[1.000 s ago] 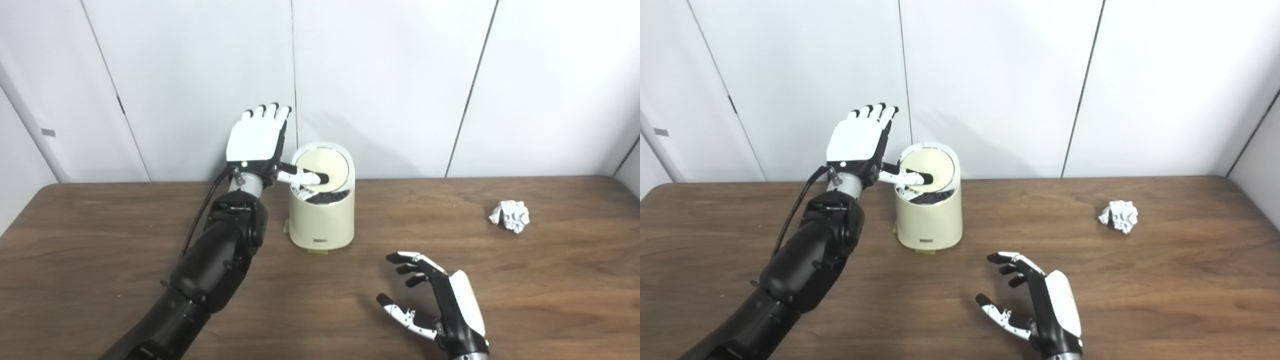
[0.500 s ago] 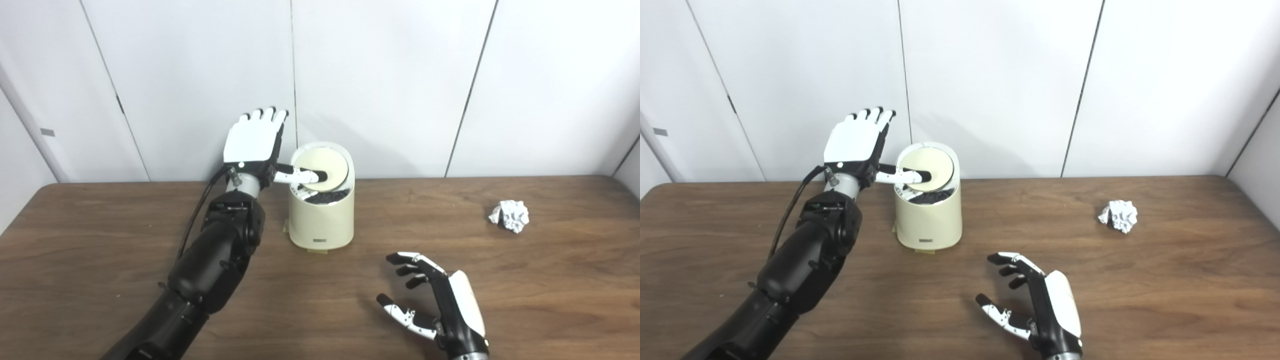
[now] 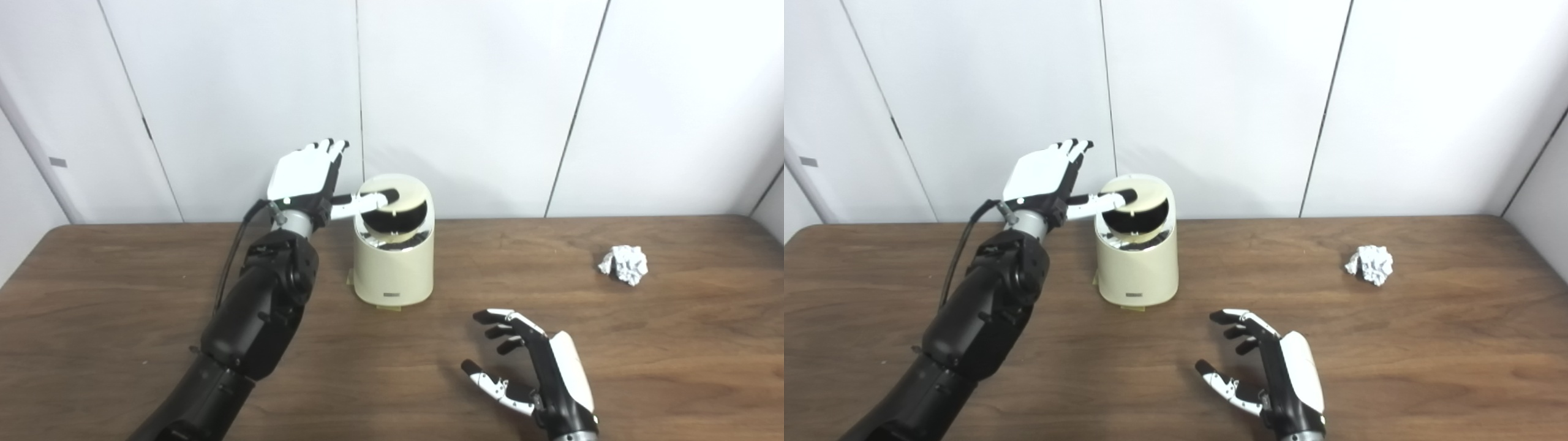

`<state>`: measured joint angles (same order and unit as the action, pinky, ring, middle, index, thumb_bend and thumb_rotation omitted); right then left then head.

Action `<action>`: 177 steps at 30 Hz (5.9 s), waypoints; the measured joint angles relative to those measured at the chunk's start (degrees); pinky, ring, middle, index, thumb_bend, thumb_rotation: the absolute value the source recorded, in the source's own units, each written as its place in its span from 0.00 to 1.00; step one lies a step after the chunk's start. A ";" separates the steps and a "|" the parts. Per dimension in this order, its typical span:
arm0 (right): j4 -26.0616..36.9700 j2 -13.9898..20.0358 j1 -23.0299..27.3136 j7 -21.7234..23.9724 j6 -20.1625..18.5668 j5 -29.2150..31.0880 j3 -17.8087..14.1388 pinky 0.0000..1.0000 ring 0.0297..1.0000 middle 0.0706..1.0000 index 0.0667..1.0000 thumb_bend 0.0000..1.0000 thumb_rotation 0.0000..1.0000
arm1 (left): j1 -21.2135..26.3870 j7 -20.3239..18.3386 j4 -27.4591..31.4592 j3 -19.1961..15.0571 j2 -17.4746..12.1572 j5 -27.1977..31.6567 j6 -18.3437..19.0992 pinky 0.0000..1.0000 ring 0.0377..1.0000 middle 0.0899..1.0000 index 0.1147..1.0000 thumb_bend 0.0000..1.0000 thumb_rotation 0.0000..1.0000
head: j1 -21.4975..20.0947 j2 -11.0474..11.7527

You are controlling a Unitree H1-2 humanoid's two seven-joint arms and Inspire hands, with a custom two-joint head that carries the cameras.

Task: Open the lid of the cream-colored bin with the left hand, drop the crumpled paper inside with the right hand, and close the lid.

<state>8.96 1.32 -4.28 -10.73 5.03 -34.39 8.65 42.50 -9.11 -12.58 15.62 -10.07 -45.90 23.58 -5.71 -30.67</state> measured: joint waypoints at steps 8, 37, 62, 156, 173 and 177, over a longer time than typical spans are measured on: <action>-0.36 0.14 0.46 -0.43 0.12 -0.17 0.44 0.49 0.61 0.68 0.65 0.31 0.13 | -4.29 -2.29 7.60 -11.12 2.03 19.37 -1.17 0.93 0.97 0.97 0.95 0.96 1.00 | -0.26 0.09; 11.22 18.46 13.84 20.30 -18.22 -19.14 -5.41 0.67 0.81 0.86 0.84 0.95 0.42 | -34.81 6.00 30.59 -20.37 6.62 40.60 -12.33 0.79 0.84 0.82 0.81 0.48 1.00 | -4.21 0.27; -13.13 27.56 29.83 29.03 -29.35 -27.62 -3.11 0.71 0.90 0.92 0.83 0.95 0.33 | -39.28 4.34 26.78 -21.99 3.32 48.89 -18.98 0.85 0.86 0.85 0.83 0.59 1.00 | -13.88 0.79; -38.84 32.69 45.52 34.29 -30.50 -21.89 12.86 0.26 0.33 0.37 0.47 0.53 0.00 | -37.94 6.57 33.34 -23.28 1.84 49.86 -16.01 0.86 0.86 0.84 0.80 0.69 0.96 | -17.84 0.26; -32.36 33.99 45.99 40.65 -30.94 -20.71 13.14 0.27 0.35 0.41 0.45 0.53 0.00 | -37.54 6.88 32.74 -22.24 2.08 49.21 -16.00 0.88 0.88 0.85 0.81 0.66 0.97 | -17.67 0.35; -27.28 34.07 47.24 45.48 -31.34 -21.45 12.80 0.21 0.28 0.43 0.45 0.53 0.00 | -37.30 6.92 32.64 -22.17 2.18 48.51 -15.77 0.87 0.88 0.85 0.80 0.66 0.97 | -17.58 0.53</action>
<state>-18.31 35.39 42.95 34.75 -26.31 -55.84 21.46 5.21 -2.19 20.06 -6.55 -7.89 2.61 7.81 -23.29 -30.15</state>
